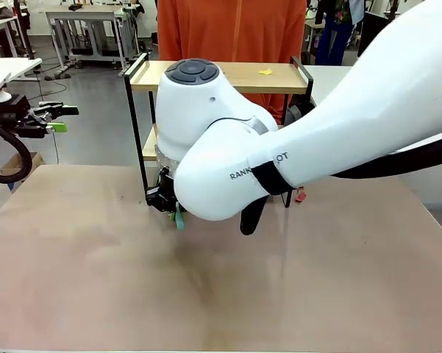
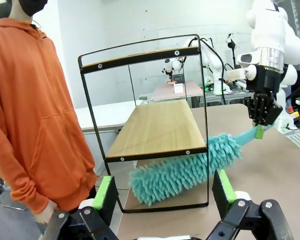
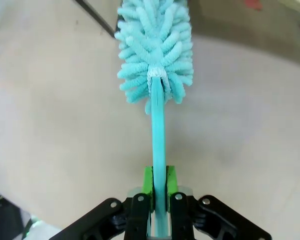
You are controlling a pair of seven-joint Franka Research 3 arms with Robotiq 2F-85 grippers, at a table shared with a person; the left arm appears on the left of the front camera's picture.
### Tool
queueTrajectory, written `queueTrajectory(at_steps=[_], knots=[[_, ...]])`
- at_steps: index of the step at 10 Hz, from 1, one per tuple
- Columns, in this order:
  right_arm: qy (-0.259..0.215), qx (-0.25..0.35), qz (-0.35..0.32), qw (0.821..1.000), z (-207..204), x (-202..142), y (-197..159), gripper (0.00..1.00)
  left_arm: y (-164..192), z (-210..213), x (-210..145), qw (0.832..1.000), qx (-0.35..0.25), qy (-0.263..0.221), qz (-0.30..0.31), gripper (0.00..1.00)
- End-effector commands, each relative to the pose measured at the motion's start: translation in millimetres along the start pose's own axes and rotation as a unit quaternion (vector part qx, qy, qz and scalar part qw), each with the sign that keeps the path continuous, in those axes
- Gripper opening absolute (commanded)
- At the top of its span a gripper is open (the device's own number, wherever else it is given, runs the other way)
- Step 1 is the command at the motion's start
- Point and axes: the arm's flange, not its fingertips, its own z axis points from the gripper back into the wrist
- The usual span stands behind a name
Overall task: Clean the shelf.
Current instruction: Clean the specific section of the Shelf indicated by the human with the Duster.
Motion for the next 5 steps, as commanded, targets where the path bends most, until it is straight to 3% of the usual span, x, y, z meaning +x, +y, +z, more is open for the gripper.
queueTrajectory(at_steps=[1,4,5], knots=[[-0.012,-0.002,-0.017,1.000,7.1,-2.0,-7.0,0.13,-2.8,-1.5,1.8,1.000,-0.004,0.009,-0.006,1.00],[-0.001,-0.002,-0.002,1.000,-0.3,1.6,-0.9,0.13,-2.8,-1.5,1.8,1.000,-0.004,0.009,-0.006,1.00],[-0.028,-0.023,-0.017,0.999,-6.1,2.5,10.1,0.13,-2.8,-1.5,1.8,1.000,-0.004,0.009,-0.006,1.00]])
